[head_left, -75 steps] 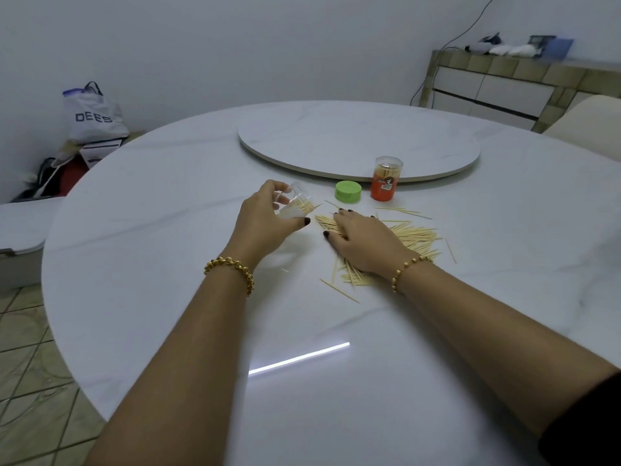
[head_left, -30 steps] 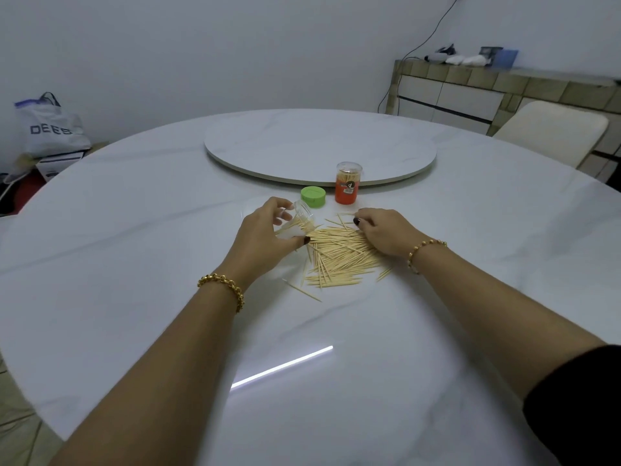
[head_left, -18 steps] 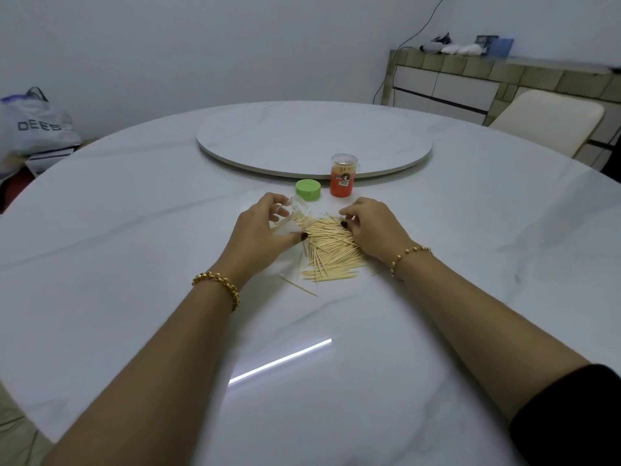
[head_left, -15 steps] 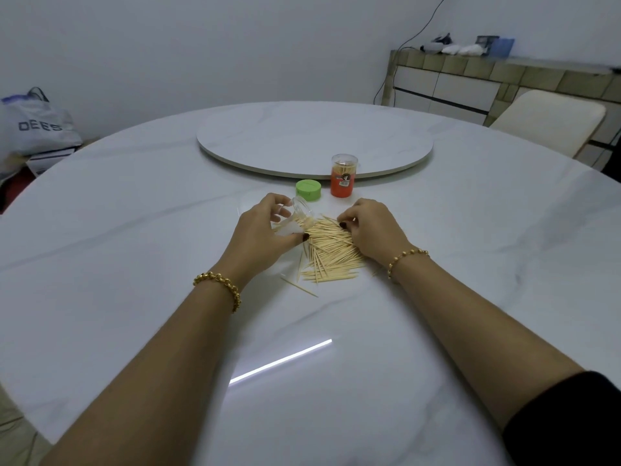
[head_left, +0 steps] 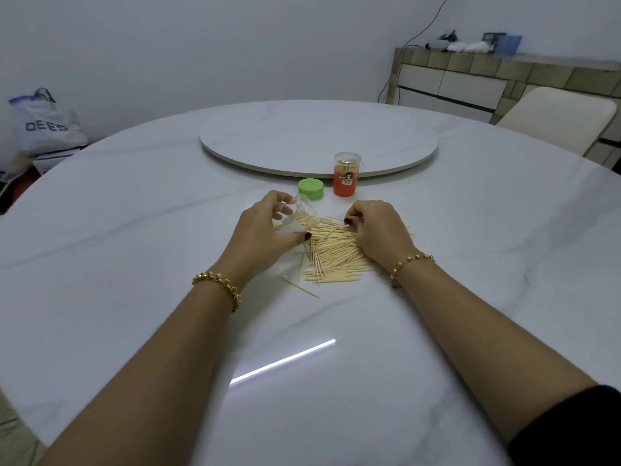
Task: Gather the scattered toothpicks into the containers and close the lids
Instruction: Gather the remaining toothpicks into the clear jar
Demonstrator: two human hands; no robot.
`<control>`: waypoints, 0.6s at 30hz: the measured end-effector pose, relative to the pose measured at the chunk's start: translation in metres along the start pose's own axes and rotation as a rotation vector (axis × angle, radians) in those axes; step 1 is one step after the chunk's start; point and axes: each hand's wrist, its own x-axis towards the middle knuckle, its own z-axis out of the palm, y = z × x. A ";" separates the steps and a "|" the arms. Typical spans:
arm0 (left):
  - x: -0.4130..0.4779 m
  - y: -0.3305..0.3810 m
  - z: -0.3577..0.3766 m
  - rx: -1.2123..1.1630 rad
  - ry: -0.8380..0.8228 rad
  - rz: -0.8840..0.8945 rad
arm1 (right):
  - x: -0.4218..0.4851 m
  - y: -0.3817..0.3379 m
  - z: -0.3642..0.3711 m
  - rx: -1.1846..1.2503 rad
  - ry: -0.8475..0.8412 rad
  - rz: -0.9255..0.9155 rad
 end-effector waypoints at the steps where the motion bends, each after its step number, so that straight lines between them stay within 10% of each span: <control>1: 0.000 0.000 -0.001 0.002 0.007 0.000 | 0.000 0.001 -0.001 0.008 0.006 -0.006; 18: -0.001 0.002 -0.002 0.021 0.014 -0.005 | -0.001 -0.003 -0.011 0.014 -0.153 -0.127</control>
